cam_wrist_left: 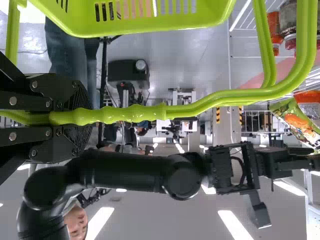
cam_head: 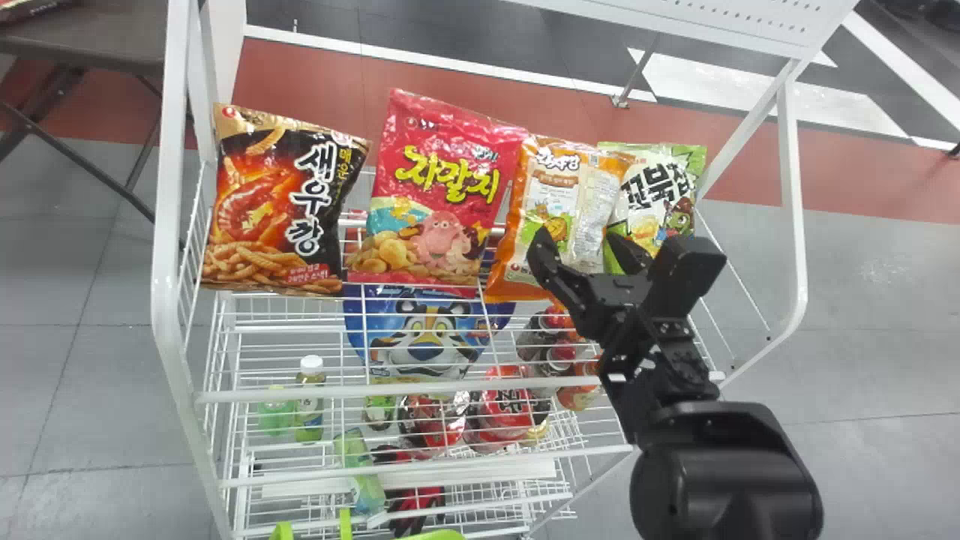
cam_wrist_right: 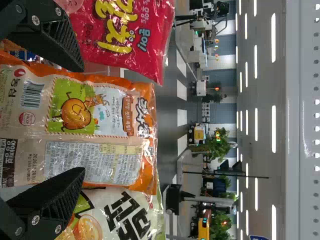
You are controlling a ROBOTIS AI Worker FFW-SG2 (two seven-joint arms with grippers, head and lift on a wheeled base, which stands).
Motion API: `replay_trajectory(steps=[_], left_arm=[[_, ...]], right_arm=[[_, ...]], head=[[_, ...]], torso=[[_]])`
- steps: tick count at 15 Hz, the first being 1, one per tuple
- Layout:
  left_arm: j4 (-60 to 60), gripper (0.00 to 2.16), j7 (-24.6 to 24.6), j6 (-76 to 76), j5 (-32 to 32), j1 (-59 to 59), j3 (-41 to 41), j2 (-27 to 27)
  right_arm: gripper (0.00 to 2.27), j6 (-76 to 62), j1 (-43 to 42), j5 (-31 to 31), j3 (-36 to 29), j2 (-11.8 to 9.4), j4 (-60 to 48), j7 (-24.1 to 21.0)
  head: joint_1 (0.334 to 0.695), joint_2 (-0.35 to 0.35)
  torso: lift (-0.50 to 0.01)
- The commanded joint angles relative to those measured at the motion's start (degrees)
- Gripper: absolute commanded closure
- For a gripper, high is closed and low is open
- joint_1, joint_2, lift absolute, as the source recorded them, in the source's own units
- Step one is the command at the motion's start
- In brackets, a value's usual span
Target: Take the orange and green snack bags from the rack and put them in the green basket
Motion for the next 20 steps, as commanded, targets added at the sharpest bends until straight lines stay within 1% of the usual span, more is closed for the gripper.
replay_trajectory(steps=[1,5,7,8,10,11,13,18,20], left_arm=[[0.9,2.12,-0.5,-0.5,0.3,0.0,1.0,0.0],[2.7,2.12,-1.2,-1.5,0.9,-0.4,2.3,0.0],[3.1,2.12,-1.2,-1.7,1.0,-0.8,2.3,-0.1],[3.3,2.12,-1.2,-1.7,1.0,-1.0,2.3,-0.1],[4.1,2.12,-1.2,-1.7,1.0,-1.7,2.3,-0.2],[4.1,2.12,-1.0,-1.5,1.1,-1.8,2.2,-0.2],[4.1,2.12,-1.0,-1.5,1.1,-2.0,2.2,-0.3],[3.9,2.12,-0.9,-1.5,1.3,-2.4,2.1,-0.3],[3.7,2.12,-0.8,-1.5,1.3,-2.4,2.0,-0.3]], right_arm=[[0.11,1.0,-3.8,0.8,0.2,0.1,3.7,0.0],[0.12,1.0,-8.2,2.1,0.2,0.1,9.9,1.1],[0.21,3.7,-9.6,2.7,0.4,0.1,11.2,1.0],[0.44,5.4,-10.4,2.7,0.0,0.0,11.9,1.1],[1.90,5.4,-10.7,3.6,0.1,-0.3,12.1,1.2],[2.13,4.9,-10.3,3.6,0.4,-0.3,11.8,1.2],[2.25,3.9,-9.0,3.4,0.7,-0.2,9.8,0.9],[2.25,2.3,-5.4,3.7,0.7,-0.3,4.1,-1.6],[2.25,2.1,-3.2,3.8,0.6,-0.3,1.5,-3.3]], head=[[0.695,-0.350],[0.695,-0.350],[0.695,-0.350],[0.695,-0.350],[0.695,-0.350],[0.695,-0.350],[0.695,-0.350],[0.695,-0.350],[0.695,-0.350]], torso=[[0.000],[0.000],[0.000],[0.000],[0.000],[0.000],[0.000],[0.000],[0.000]])
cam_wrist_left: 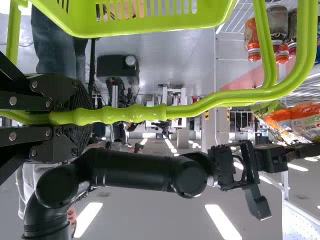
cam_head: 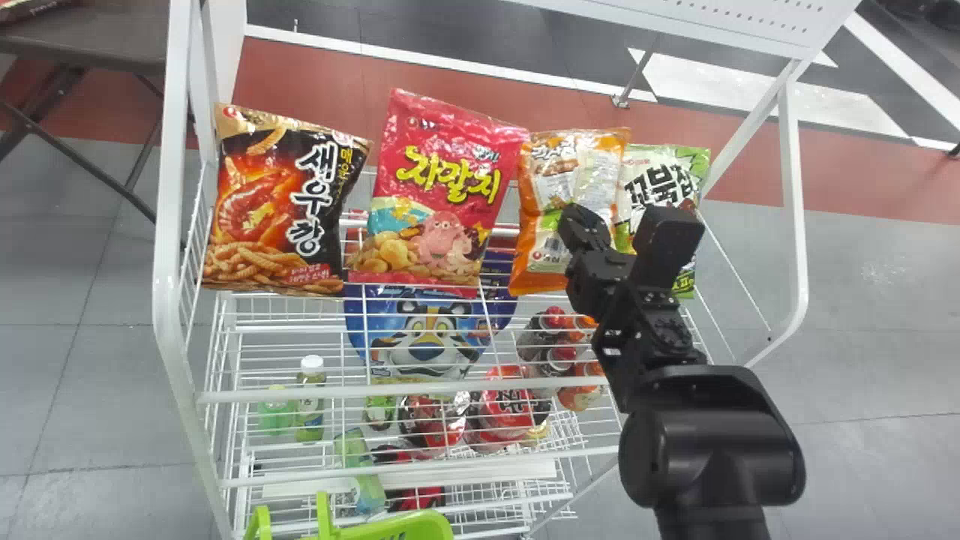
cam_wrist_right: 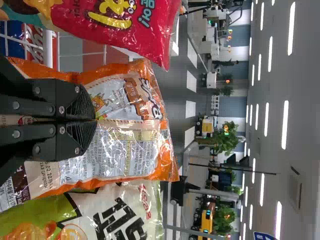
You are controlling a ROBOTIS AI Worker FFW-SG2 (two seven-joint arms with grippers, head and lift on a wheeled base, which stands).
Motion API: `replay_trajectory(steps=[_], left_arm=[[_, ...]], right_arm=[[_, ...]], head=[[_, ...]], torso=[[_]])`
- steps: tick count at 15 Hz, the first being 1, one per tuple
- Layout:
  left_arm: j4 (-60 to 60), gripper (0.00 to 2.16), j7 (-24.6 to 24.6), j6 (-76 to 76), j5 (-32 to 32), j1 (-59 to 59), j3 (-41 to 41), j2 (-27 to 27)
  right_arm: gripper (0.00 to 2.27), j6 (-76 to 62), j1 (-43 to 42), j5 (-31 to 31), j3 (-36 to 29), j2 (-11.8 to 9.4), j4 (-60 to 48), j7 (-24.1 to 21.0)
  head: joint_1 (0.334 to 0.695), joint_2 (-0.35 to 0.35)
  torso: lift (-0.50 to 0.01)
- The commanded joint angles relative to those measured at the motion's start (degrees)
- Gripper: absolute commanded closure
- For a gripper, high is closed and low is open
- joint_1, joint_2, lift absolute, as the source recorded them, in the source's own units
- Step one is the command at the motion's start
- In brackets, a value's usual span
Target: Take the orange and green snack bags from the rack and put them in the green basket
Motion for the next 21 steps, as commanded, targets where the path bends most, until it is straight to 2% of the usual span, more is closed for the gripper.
replay_trajectory(steps=[1,8,12,15,21], left_arm=[[-0.2,2.12,0.1,0.2,0.1,0.0,-0.2,0.0],[-1.5,2.12,0.0,0.9,0.1,-0.3,-0.6,0.1],[-2.9,2.12,-0.2,1.4,0.2,-0.2,-0.5,0.2],[-2.8,2.12,0.2,1.4,0.2,-0.3,-0.4,0.0],[-2.7,2.12,1.1,0.5,0.2,-0.3,-0.4,-0.2]], right_arm=[[2.25,-0.2,2.3,0.1,-0.2,0.0,-2.6,-1.4],[2.25,0.4,10.9,-1.9,-1.9,0.3,-14.9,-2.5],[2.25,0.2,17.1,-5.4,-5.6,0.4,-22.8,-3.8],[2.25,2.1,23.0,-11.6,-8.8,0.7,-29.1,2.9],[2.25,26.6,29.1,-17.1,-8.3,0.2,-39.4,7.6]], head=[[0.695,-0.350],[0.695,-0.350],[0.695,-0.350],[0.695,-0.350],[0.695,-0.350]], torso=[[0.000],[0.000],[0.000],[0.000],[0.000]])
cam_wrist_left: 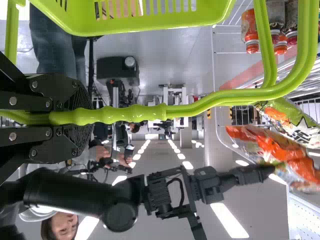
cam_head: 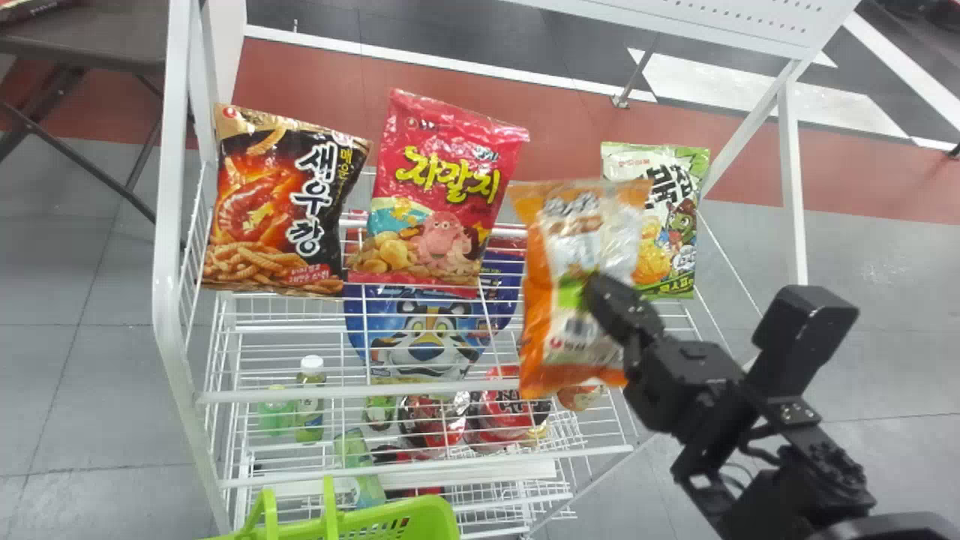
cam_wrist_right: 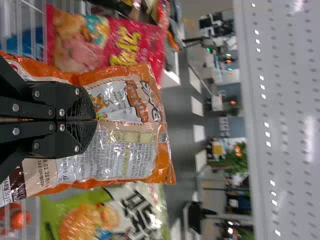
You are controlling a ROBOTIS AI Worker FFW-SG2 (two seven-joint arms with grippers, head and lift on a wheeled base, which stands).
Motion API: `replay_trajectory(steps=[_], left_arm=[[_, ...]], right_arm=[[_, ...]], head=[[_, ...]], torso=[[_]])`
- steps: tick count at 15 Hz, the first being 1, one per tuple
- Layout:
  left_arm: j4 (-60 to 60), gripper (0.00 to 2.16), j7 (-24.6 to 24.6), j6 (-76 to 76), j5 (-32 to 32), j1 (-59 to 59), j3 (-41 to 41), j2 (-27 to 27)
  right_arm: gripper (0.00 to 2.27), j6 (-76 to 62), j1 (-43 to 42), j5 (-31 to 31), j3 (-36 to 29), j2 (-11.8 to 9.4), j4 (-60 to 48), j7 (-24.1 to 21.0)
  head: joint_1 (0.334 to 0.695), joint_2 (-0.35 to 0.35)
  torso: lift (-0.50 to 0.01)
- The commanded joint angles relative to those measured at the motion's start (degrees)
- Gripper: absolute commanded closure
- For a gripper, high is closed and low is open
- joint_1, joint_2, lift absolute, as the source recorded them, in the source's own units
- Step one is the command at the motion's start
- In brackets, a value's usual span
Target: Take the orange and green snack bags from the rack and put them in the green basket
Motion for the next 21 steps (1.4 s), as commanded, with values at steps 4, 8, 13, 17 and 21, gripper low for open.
replay_trajectory(steps=[4,8,13,17,21], left_arm=[[0.1,2.12,0.3,-0.8,0.1,0.5,0.4,-0.2],[0.2,2.12,0.4,-0.8,0.1,0.5,0.5,-0.2],[0.2,2.12,0.6,-1.3,0.1,0.5,0.5,-0.2],[0.2,2.12,0.7,-1.3,0.1,0.5,0.3,-0.2],[-0.2,2.12,0.5,-1.5,0.1,0.9,0.3,-0.2]], right_arm=[[2.25,26.8,1.1,-6.1,-1.4,-1.4,-4.6,5.4],[2.25,40.8,2.1,-10.3,-3.4,-1.5,-7.6,9.5],[2.25,52.7,2.4,-11.1,0.8,-1.6,-8.8,11.0],[2.25,52.7,2.9,-10.2,6.1,-1.6,-8.4,11.6],[2.25,51.9,2.6,-5.5,13.5,-1.8,-3.2,11.1]], head=[[0.695,-0.350],[0.695,-0.350],[0.695,-0.350],[0.695,-0.350],[0.695,-0.350]], torso=[[0.000],[0.000],[0.000],[0.000],[0.000]])
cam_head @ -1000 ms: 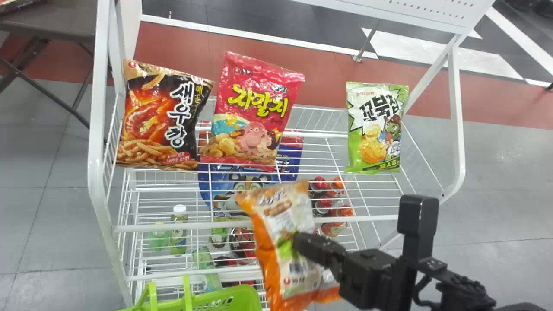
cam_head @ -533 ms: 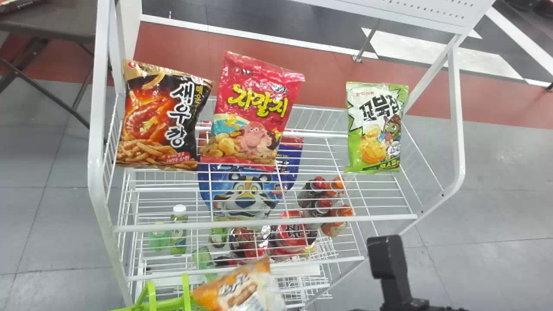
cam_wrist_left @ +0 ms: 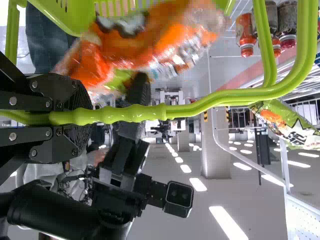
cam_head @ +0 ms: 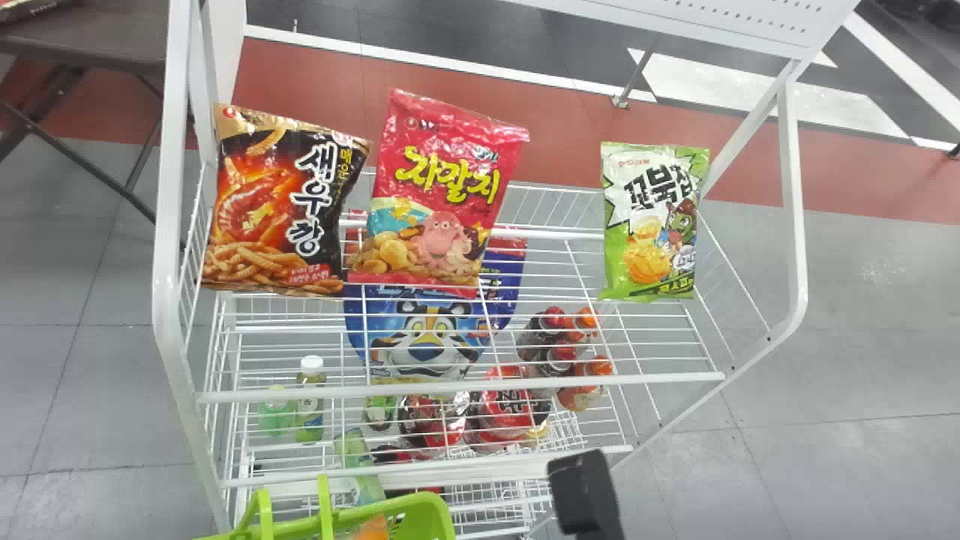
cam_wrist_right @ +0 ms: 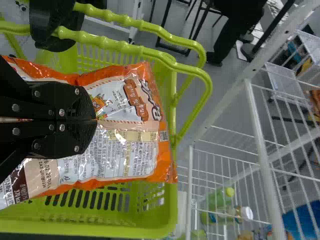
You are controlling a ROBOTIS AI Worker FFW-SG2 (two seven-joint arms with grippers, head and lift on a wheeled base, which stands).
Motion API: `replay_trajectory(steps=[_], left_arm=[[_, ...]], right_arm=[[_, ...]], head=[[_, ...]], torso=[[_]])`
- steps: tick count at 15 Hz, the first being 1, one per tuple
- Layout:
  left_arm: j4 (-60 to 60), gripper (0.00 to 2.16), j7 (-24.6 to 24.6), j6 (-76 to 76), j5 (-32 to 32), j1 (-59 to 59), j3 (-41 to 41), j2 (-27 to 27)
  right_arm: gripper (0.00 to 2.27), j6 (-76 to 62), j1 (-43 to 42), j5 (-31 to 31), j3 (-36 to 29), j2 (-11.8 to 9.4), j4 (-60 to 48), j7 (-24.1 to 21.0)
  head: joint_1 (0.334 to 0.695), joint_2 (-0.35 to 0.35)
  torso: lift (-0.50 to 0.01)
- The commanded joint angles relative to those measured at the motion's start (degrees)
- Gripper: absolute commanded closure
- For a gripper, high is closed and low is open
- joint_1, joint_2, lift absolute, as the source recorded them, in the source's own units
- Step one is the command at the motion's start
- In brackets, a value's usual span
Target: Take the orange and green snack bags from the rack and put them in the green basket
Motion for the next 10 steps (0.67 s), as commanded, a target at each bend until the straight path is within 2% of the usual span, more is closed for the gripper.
replay_trajectory(steps=[1,3,5,6,8,9,10], left_arm=[[-0.2,2.12,-0.2,-0.2,0.0,0.4,0.0,-0.1],[-0.7,2.12,-0.3,-0.2,0.0,0.9,-0.1,-0.1],[-1.2,2.12,-0.6,-0.2,0.0,1.6,0.0,-0.1],[-1.6,2.12,-0.6,-0.2,0.0,2.0,0.0,-0.1],[-2.5,2.12,-0.8,-0.2,0.0,2.9,0.2,-0.1],[-3.0,2.12,-1.0,-0.2,0.0,3.3,0.3,-0.1],[-3.2,2.12,-1.0,-0.2,0.0,3.6,0.4,-0.1]], right_arm=[[2.25,-4.7,-0.2,3.0,4.2,-0.2,4.4,0.1],[2.25,-13.6,-0.9,4.7,7.5,-1.2,9.0,0.5],[2.25,-20.1,-2.7,5.7,11.3,-3.2,13.3,0.1],[2.25,-21.2,-3.0,7.6,13.2,-3.3,14.2,-0.2],[2.25,-21.5,-3.7,8.4,15.0,-3.3,15.9,-0.4],[2.16,-20.0,-4.0,9.3,15.8,-3.7,16.2,-0.6],[1.70,-18.0,-4.1,10.2,16.5,-4.0,16.3,-0.6]], head=[[0.695,-0.350],[0.695,-0.350],[0.695,-0.350],[0.695,-0.350],[0.695,-0.300],[0.695,-0.266],[0.695,-0.253]], torso=[[0.000],[0.000],[0.000],[0.000],[0.000],[0.000],[0.000]])
